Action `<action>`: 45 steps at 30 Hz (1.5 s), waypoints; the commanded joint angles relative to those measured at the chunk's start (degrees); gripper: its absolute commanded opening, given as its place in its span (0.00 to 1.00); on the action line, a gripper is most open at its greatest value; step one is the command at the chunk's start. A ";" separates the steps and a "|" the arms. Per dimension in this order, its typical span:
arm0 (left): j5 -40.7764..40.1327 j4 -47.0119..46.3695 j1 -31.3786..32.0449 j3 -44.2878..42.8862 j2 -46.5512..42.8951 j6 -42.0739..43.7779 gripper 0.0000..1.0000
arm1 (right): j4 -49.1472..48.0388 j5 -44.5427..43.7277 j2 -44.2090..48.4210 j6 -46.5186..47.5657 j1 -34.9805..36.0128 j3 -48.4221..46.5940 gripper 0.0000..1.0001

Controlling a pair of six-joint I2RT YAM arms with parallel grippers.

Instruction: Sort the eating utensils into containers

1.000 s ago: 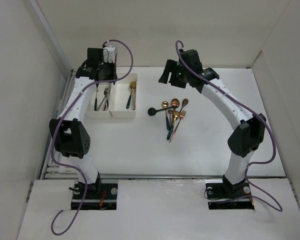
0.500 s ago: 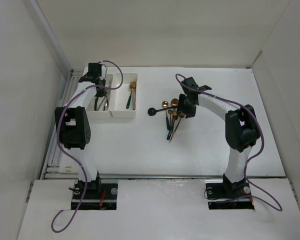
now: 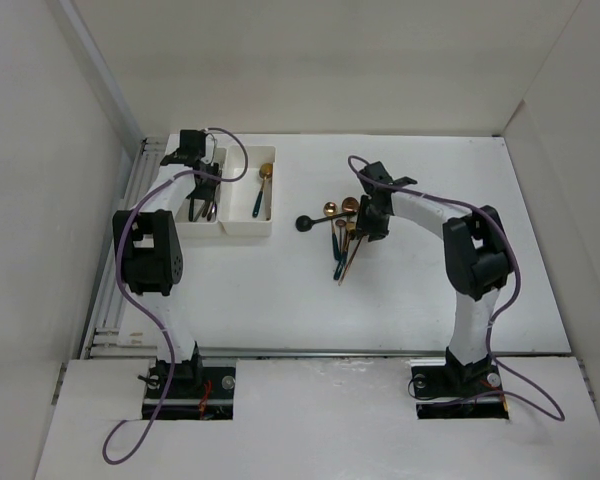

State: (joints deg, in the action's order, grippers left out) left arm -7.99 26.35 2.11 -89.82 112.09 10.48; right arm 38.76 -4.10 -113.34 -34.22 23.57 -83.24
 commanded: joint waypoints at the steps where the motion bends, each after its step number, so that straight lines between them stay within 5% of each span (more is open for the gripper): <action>1: -0.80 1.69 -0.35 -2.73 -2.93 -0.02 0.45 | -1.66 -2.23 1.71 -1.73 0.69 3.69 0.39; 14: 1.40 4.06 -0.35 -5.54 -4.69 -0.02 0.47 | 0.87 -3.98 -3.82 -1.82 1.30 0.71 0.38; 16: 1.40 4.06 -0.35 -5.54 -5.39 -0.02 0.47 | 0.88 -4.51 -5.13 -1.12 1.30 1.85 0.30; 18: 2.35 4.67 -0.35 -6.15 -6.00 0.51 0.47 | -0.34 -5.31 -5.14 -0.50 1.30 3.33 0.00; 19: 3.15 5.63 -0.35 -6.76 -6.53 0.51 0.49 | -0.35 -5.31 -4.62 -0.50 1.30 3.96 0.00; 21: 7.97 7.13 -0.35 -9.21 -7.32 1.82 0.65 | -1.58 -5.31 -3.21 -1.20 1.30 4.75 0.00; 23: 14.80 9.32 -0.35 -11.24 -8.11 2.43 0.70 | -1.59 -6.52 0.56 -2.34 1.30 5.37 0.00; 29: 20.90 13.63 1.75 -19.85 -9.52 0.59 0.78 | -1.41 -23.40 14.52 -1.83 4.02 1.95 0.00; 33: 37.04 19.08 4.74 -23.37 -8.91 2.17 0.79 | -4.04 -25.52 17.27 1.95 6.83 -6.03 0.00; 37: 58.12 19.09 8.87 -21.72 -8.91 4.62 0.82 | -6.42 -18.16 12.10 2.66 10.52 -16.93 0.00; 45: 64.32 16.02 13.18 -16.80 -8.91 5.16 0.86 | -9.67 -4.52 5.23 -1.28 15.18 -30.57 0.00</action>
State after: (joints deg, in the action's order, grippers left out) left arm 49.45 43.20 15.42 -108.55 104.90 14.31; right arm 31.79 -14.22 -107.00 -33.56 38.44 -110.91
